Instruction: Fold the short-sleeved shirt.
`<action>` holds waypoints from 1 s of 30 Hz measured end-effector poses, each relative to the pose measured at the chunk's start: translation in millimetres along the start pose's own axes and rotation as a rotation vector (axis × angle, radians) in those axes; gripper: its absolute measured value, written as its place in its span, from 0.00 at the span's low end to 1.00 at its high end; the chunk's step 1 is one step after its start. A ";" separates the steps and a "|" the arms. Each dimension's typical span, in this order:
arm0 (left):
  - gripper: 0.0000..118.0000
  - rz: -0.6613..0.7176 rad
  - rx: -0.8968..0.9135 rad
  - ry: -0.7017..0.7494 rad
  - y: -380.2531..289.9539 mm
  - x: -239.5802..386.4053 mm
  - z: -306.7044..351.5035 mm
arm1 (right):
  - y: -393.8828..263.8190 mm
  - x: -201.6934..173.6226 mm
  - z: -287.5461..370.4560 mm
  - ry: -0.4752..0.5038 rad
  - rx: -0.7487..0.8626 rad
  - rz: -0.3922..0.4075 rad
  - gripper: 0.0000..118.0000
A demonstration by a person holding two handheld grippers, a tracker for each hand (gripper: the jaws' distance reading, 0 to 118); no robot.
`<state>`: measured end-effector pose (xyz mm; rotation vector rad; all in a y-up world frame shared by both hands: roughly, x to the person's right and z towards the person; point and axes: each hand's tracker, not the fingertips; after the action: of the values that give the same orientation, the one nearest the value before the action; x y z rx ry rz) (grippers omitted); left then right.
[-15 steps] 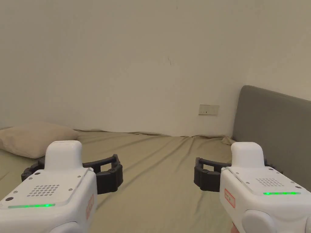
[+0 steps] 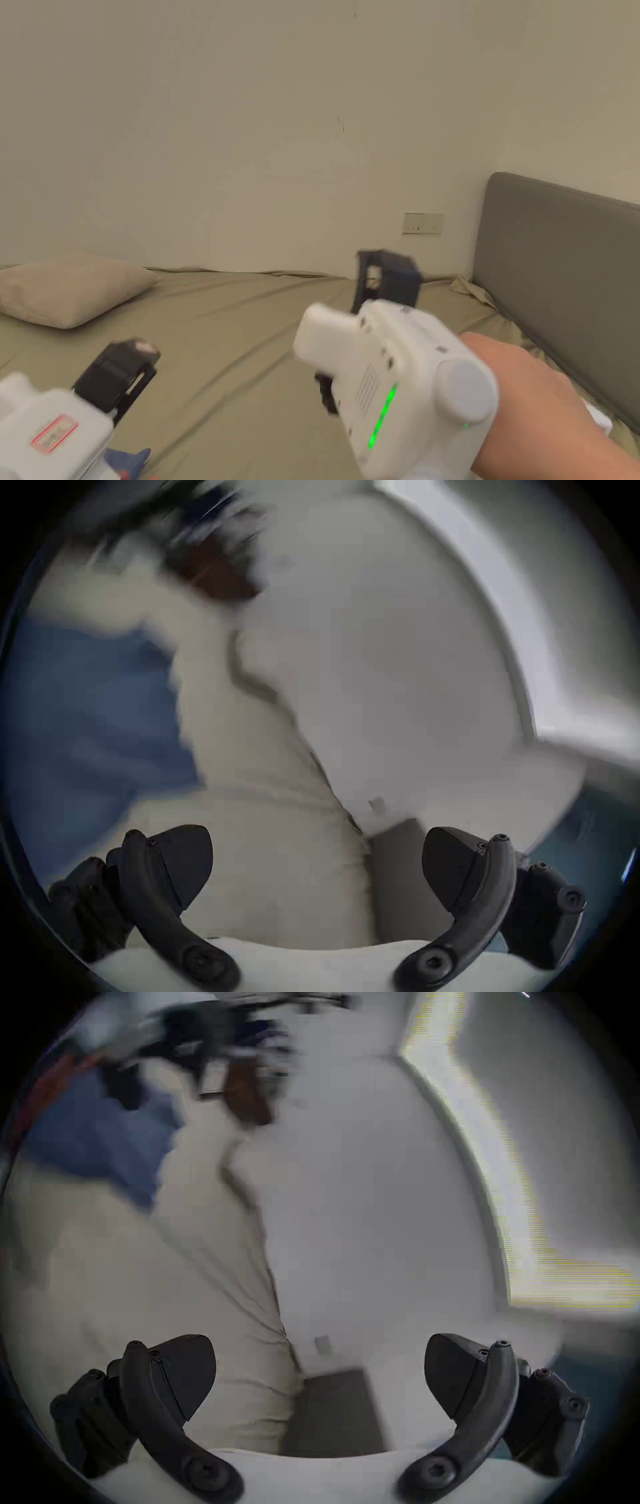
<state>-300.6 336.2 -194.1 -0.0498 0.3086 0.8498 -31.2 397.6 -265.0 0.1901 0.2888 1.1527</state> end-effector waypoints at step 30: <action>0.00 -0.793 -0.064 -0.186 -54.6 93.2 13.8 | -94.6 17.2 40.6 -0.026 -0.133 -1.181 0.02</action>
<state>-198.8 370.5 -212.1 -0.1408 0.0665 0.0741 70.6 376.0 -256.7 -0.0930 0.2370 -0.0040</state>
